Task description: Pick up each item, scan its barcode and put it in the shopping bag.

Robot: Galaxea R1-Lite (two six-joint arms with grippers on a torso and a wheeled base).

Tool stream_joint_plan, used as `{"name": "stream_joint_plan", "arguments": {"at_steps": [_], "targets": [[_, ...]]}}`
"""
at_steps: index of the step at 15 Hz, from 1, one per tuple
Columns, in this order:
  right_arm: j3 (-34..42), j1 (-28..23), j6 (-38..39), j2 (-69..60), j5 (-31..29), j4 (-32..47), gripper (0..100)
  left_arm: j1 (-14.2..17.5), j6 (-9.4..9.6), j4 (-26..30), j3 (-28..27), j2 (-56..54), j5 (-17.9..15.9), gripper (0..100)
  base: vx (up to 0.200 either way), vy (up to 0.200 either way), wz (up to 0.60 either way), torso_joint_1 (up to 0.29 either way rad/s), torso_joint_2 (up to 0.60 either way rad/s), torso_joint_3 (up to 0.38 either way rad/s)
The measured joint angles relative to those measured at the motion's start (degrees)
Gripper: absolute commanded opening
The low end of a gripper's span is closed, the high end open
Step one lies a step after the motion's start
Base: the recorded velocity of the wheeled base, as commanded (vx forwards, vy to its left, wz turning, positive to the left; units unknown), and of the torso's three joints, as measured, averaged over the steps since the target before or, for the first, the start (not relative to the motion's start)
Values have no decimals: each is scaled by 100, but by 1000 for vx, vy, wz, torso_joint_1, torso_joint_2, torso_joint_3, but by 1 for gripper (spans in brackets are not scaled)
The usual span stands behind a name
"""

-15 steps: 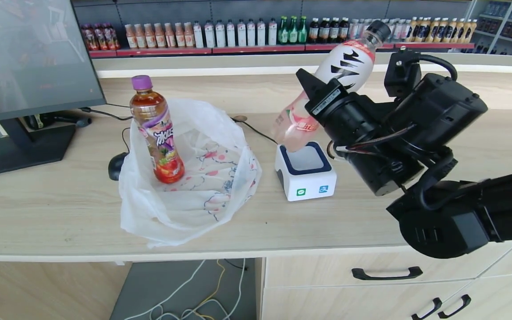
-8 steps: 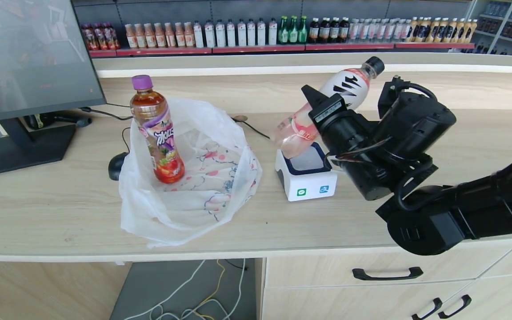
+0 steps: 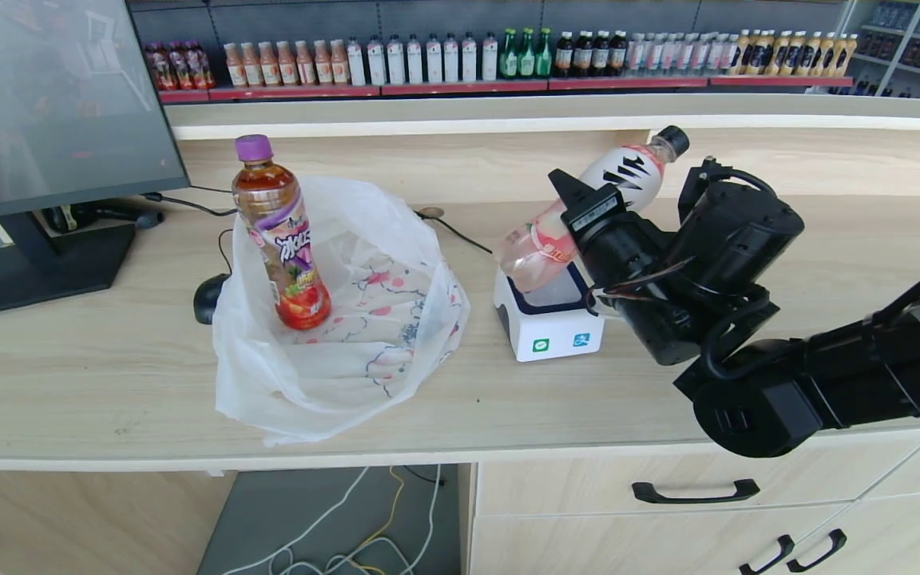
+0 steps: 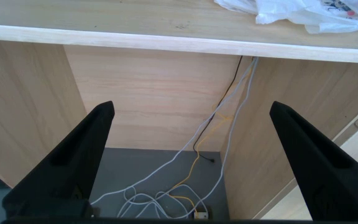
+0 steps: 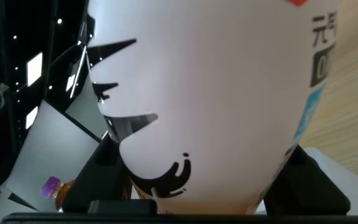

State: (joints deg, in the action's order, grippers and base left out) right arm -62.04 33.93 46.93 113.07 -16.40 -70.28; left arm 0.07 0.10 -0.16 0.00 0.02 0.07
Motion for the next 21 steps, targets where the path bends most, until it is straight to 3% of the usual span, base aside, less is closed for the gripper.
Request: {"name": "stream_joint_plan", "arguments": {"at_steps": [21], "targets": [[77,-22,180,311,20,-156,0,-2,0,0,0,0,0,100,0,0,0,0,0,0]]}}
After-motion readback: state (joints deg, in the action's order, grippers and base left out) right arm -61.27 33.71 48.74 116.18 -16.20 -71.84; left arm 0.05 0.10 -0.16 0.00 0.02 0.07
